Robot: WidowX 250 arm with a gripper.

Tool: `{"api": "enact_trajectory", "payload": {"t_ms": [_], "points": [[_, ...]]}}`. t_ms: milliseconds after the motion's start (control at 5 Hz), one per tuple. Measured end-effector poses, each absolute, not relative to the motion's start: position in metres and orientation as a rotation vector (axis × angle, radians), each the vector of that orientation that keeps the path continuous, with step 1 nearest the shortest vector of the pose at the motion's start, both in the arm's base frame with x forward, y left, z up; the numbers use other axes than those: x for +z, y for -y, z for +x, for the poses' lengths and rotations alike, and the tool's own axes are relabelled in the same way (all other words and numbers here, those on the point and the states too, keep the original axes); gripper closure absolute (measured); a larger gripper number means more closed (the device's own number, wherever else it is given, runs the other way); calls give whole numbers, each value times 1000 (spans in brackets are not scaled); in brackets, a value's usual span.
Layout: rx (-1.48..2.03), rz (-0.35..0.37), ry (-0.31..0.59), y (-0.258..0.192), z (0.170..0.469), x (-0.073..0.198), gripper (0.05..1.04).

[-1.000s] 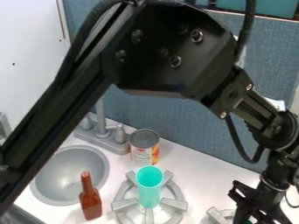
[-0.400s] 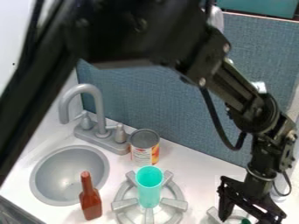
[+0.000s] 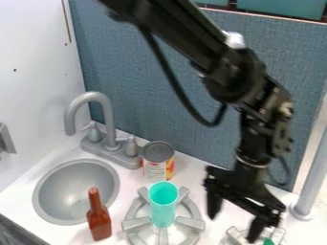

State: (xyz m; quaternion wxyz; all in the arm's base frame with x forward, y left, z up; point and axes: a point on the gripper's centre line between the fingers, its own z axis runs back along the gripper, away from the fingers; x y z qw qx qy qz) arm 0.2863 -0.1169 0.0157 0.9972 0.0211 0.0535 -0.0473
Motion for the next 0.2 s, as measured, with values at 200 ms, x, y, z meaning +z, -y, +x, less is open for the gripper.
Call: {"api": "enact_trajectory", "payload": {"t_ms": [200], "points": [[2,73,-108,73,256,34,83]]}}
